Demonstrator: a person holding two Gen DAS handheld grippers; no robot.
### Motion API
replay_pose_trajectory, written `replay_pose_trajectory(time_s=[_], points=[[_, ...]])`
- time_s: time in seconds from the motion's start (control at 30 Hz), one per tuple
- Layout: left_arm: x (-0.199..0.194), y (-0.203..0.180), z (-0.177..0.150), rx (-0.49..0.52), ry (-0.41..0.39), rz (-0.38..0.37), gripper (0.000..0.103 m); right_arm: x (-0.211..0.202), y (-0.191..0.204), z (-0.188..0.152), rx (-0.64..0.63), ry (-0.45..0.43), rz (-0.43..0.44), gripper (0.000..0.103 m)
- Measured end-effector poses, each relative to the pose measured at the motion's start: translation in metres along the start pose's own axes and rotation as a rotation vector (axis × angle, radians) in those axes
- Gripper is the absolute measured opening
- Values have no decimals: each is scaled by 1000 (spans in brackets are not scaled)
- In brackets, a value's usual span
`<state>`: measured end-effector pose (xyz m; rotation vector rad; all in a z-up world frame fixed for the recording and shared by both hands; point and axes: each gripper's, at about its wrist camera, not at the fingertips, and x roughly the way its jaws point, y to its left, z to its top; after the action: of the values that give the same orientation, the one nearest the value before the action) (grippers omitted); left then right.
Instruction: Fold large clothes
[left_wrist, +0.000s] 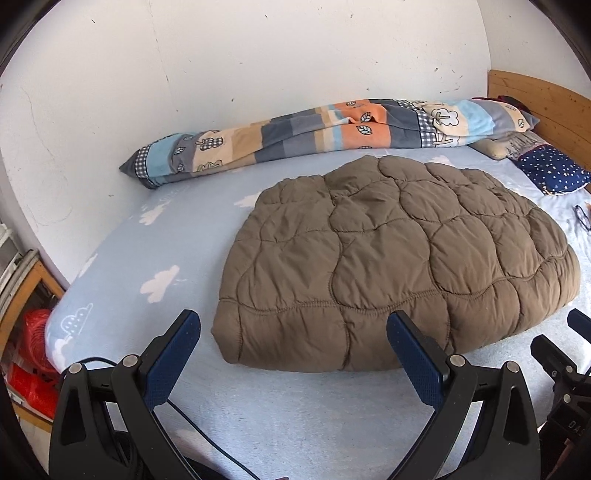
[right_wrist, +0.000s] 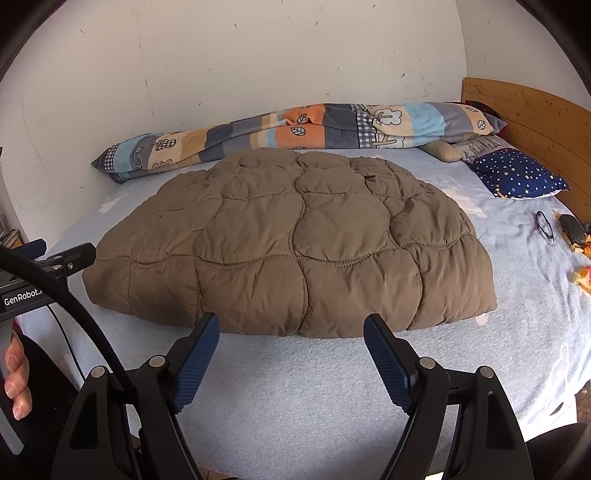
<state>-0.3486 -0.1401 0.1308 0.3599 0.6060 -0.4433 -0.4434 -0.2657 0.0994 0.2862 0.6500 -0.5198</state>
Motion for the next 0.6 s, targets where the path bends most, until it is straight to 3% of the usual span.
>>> replay_pose_trajectory(time_s=[0.6], points=[[4,3,0,-9,26,-19,101,0,1,-1,0,10,1,84]])
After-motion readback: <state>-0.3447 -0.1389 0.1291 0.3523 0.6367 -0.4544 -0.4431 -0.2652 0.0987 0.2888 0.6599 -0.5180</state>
